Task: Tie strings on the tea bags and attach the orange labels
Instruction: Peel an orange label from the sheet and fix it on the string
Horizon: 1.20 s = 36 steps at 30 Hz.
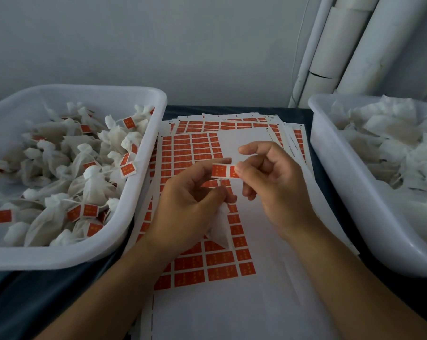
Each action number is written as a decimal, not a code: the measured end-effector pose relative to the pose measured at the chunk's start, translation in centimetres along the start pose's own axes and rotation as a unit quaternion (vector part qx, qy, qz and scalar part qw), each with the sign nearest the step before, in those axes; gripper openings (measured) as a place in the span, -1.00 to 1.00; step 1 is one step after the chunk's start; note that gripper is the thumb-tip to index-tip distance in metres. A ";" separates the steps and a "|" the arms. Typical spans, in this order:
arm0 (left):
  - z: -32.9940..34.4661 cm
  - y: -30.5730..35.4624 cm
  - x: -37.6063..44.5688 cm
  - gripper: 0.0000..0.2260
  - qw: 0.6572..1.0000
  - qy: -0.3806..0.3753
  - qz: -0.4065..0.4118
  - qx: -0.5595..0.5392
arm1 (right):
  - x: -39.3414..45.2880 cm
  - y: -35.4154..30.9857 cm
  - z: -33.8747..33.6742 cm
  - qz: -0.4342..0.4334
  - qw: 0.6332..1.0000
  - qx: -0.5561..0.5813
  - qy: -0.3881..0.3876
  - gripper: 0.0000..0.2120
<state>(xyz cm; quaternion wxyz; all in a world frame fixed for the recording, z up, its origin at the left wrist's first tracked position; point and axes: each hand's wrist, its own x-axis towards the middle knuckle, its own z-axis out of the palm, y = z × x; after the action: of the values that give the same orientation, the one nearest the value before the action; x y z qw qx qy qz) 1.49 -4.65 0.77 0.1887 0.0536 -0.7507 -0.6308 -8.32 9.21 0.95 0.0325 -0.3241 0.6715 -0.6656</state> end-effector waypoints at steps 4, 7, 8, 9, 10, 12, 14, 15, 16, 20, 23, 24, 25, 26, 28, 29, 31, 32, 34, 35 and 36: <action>0.1 0.2 -0.1 -0.65 1.000 0.002 0.016 0.011 | -0.2 0.1 0.3 -0.002 0.999 -0.036 -0.006 -0.82; 0.1 0.2 -0.1 -0.65 1.000 -0.001 0.019 0.000 | -0.2 0.2 0.3 -0.006 0.998 -0.059 -0.002 -0.81; 0.2 0.2 -0.1 -0.67 1.000 -0.002 0.022 -0.003 | -0.2 0.2 0.4 -0.006 0.998 -0.065 0.000 -0.81; 0.2 0.2 -0.1 -0.69 1.000 -0.002 0.025 -0.008 | -0.2 0.2 0.4 -0.007 0.997 -0.071 0.002 -0.80; 0.2 0.2 -0.1 -0.72 1.000 -0.001 0.028 -0.012 | -0.2 0.2 0.4 -0.008 0.997 -0.079 0.004 -0.79; 0.3 0.1 0.0 -0.74 0.999 0.007 0.031 -0.013 | -0.2 0.3 0.6 -0.013 0.995 -0.095 0.009 -0.78; 0.3 0.0 0.1 -0.72 0.999 0.016 0.030 -0.005 | -0.3 0.4 0.6 -0.019 0.993 -0.115 0.011 -0.78; 0.3 -0.1 0.1 -0.69 0.999 0.018 0.031 0.000 | -0.3 0.4 0.6 -0.019 0.992 -0.126 0.011 -0.77; 0.3 -0.1 0.1 -0.65 0.999 0.020 0.034 0.005 | -0.3 0.5 0.6 -0.018 0.990 -0.138 0.009 -0.76; 0.2 -0.1 0.0 -0.59 0.999 0.024 0.036 0.008 | -0.2 0.3 0.5 0.012 0.987 -0.161 -0.015 -0.76; 0.1 -0.2 0.0 -0.61 0.999 0.018 0.039 0.013 | -0.1 0.2 0.4 0.042 0.993 -0.101 -0.051 -0.91; 0.1 -0.2 0.0 -0.62 0.999 0.016 0.040 0.016 | -0.1 0.1 0.4 0.041 0.993 -0.091 -0.060 -0.95; 0.1 -0.2 -0.1 -0.62 0.999 0.017 0.041 0.019 | -0.1 0.0 0.4 0.035 0.993 -0.093 -0.066 -0.96; 0.1 -0.1 -0.1 -0.62 0.999 0.017 0.044 0.023 | -0.1 -0.1 0.5 0.028 0.992 -0.101 -0.070 -0.95; 0.2 0.0 -0.2 -0.61 0.998 0.014 0.048 0.033 | -0.2 -0.1 0.5 0.014 0.992 -0.112 -0.063 -0.95; 0.2 0.1 -0.2 -0.59 0.998 0.010 0.049 0.036 | -0.2 -0.1 0.5 0.005 0.992 -0.114 -0.054 -0.96; 0.3 0.3 -0.3 -0.55 0.998 0.002 0.045 0.040 | -0.2 0.0 0.4 -0.011 0.992 -0.119 -0.038 -0.98; 0.4 0.3 -0.3 -0.55 0.998 0.002 0.043 0.041 | -0.2 -0.1 0.4 -0.015 0.992 -0.123 -0.039 -0.98; 0.4 0.4 -0.4 -0.53 0.998 0.006 0.042 0.041 | -0.3 -0.1 0.5 -0.019 0.990 -0.132 -0.045 -0.96; 0.5 0.5 -0.4 -0.52 0.998 0.009 0.040 0.038 | -0.3 -0.1 0.5 -0.021 0.989 -0.136 -0.045 -0.95; 0.5 0.5 -0.4 -0.51 0.999 0.009 0.036 0.036 | -0.4 -0.1 0.5 -0.023 0.989 -0.140 -0.043 -0.94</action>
<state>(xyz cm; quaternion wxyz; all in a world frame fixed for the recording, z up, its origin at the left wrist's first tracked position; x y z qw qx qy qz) 1.79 -3.93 1.10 0.2159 0.0389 -0.7730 -0.5953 -7.70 8.95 0.86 0.0007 -0.3688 0.7484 -0.5513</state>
